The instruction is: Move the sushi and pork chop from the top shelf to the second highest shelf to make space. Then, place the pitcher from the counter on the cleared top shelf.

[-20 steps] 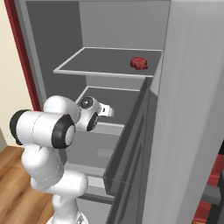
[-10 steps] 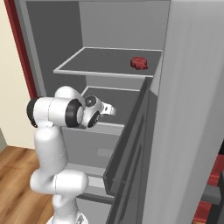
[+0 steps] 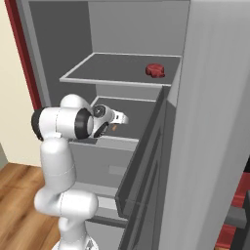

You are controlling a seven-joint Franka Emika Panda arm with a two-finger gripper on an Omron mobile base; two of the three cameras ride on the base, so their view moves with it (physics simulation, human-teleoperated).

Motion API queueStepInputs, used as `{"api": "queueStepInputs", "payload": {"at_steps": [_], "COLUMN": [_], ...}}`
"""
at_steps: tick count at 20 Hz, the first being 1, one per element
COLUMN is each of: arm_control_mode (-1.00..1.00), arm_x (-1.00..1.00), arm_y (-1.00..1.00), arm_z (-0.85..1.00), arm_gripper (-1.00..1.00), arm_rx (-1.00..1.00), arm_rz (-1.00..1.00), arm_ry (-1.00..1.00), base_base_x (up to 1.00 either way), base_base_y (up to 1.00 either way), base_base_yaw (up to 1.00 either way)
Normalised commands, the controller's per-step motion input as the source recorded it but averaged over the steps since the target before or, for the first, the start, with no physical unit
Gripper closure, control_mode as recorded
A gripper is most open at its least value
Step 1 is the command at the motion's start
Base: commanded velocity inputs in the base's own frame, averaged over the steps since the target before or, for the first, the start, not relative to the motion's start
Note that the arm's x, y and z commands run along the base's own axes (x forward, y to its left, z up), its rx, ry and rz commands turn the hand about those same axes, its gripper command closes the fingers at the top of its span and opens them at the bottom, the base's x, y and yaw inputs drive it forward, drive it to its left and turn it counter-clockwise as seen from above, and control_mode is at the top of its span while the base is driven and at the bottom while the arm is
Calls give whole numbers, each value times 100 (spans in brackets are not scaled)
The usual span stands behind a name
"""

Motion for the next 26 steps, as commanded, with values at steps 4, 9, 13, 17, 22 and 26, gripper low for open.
{"api": "queueStepInputs", "payload": {"at_steps": [4, 9, 13, 17, 22, 26], "arm_control_mode": [-100, -100, -100, -100, -100, -100], "arm_x": [-45, -82, -88, -100, -96, -68], "arm_y": [0, -12, -22, -14, -9, -17], "arm_z": [12, 48, 87, 80, 92, 100], "arm_gripper": [-100, -100, -100, -100, -100, -100], "arm_rx": [0, 0, 0, 0, -1, 0], "arm_rz": [3, 2, 1, 2, 1, 0], "arm_ry": [-1, -1, -1, 0, 0, 3], "base_base_x": [0, 0, 0, 0, 0, 0], "base_base_y": [0, 0, 0, 0, 0, 0], "base_base_yaw": [0, 0, 0, 0, 0, 0]}}
